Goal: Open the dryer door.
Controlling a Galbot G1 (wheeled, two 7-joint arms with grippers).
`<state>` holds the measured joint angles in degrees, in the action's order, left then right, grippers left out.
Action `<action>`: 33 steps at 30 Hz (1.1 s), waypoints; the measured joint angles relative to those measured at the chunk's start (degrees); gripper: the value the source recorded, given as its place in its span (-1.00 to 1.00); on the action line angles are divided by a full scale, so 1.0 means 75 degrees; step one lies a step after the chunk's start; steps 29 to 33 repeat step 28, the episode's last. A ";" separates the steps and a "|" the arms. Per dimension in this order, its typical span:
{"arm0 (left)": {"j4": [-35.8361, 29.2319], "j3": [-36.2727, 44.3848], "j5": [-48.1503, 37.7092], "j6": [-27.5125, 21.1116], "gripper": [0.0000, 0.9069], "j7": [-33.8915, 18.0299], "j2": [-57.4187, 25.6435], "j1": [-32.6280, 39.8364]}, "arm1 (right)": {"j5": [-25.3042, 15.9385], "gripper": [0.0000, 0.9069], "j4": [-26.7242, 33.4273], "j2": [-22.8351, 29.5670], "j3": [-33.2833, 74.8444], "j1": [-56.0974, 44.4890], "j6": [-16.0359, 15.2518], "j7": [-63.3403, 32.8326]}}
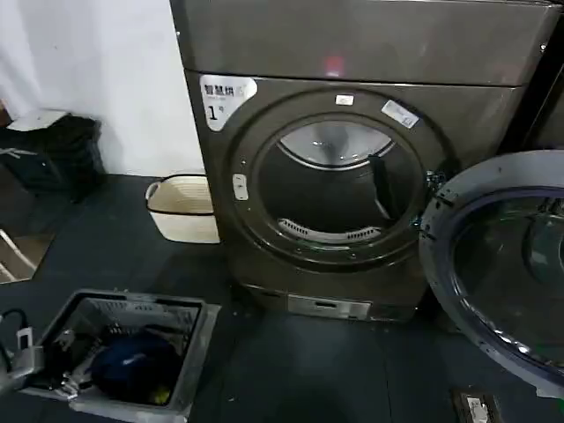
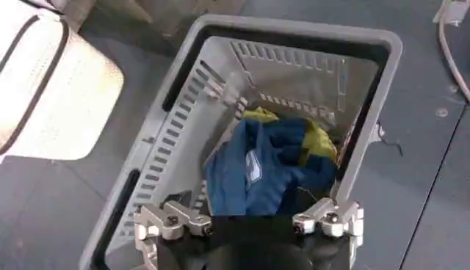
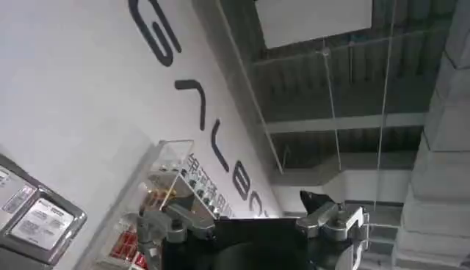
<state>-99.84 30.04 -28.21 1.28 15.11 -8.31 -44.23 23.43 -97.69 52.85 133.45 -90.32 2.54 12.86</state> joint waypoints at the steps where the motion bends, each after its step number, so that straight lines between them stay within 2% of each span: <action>1: 0.0000 0.0000 -0.0002 0.0000 1.00 0.0001 -0.0014 0.0000 | 0.0000 1.00 0.0008 0.0000 0.0001 0.0002 0.0001 0.0000; 33: 0.0018 0.0012 0.0033 -0.0015 1.00 0.0179 -0.0079 -0.0022 | 0.0000 1.00 0.0028 -0.0018 0.0089 -0.0016 0.0020 0.0010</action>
